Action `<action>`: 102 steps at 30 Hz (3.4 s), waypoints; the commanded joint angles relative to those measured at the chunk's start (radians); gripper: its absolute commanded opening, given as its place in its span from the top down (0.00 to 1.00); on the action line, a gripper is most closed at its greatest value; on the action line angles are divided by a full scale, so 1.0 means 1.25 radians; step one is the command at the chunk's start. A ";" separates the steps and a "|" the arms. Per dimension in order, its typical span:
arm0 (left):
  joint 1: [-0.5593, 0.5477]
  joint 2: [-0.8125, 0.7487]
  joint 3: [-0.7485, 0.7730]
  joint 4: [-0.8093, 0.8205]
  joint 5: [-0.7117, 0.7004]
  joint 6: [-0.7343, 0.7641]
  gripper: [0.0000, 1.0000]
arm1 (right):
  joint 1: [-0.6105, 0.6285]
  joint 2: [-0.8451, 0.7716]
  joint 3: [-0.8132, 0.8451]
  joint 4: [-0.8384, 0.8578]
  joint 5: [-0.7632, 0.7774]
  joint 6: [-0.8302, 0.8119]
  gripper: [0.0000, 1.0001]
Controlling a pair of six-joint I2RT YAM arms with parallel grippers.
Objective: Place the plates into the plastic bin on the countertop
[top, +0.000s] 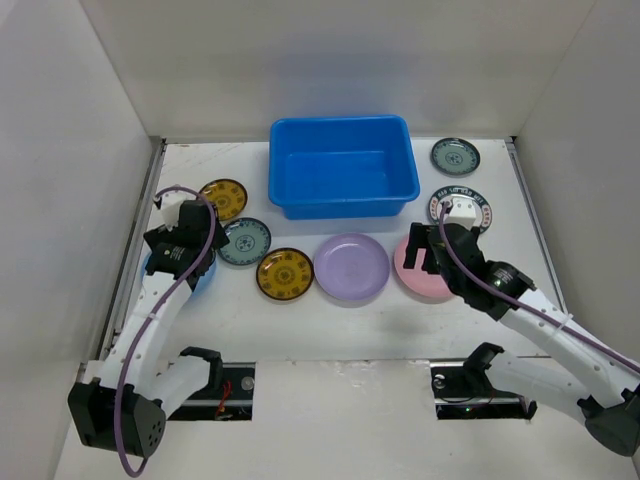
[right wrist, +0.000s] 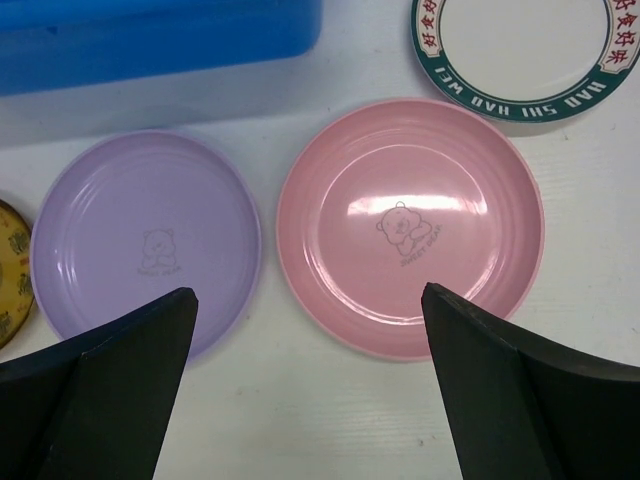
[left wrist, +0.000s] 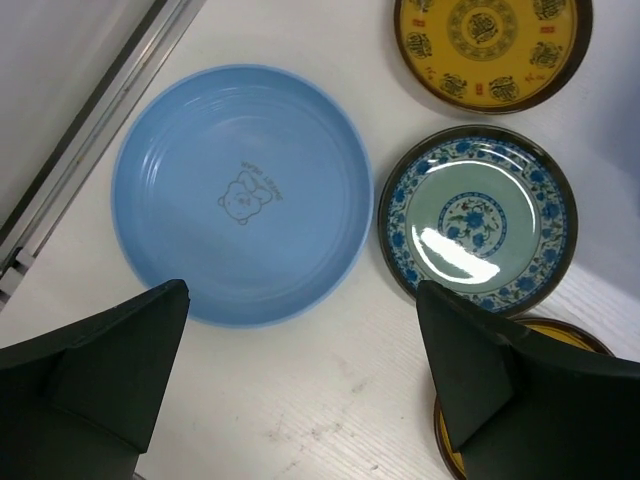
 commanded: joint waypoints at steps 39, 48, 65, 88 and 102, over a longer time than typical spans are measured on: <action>0.525 -0.006 -0.286 0.035 0.195 -0.372 0.05 | 0.085 -0.007 0.012 0.056 -0.140 -0.014 0.00; 0.555 0.056 -0.303 0.163 0.228 -0.365 0.08 | 0.088 -0.007 0.013 0.046 -0.155 -0.009 0.00; 0.576 0.218 -0.290 0.280 0.243 -0.360 0.33 | 0.092 0.003 0.024 0.041 -0.166 -0.005 0.00; 0.483 0.083 -0.023 0.055 0.195 -0.339 1.00 | 0.092 -0.036 -0.008 0.062 -0.168 -0.003 0.00; 0.120 0.231 0.425 0.084 0.193 -0.202 0.99 | 0.046 -0.071 0.017 0.031 -0.156 0.009 0.00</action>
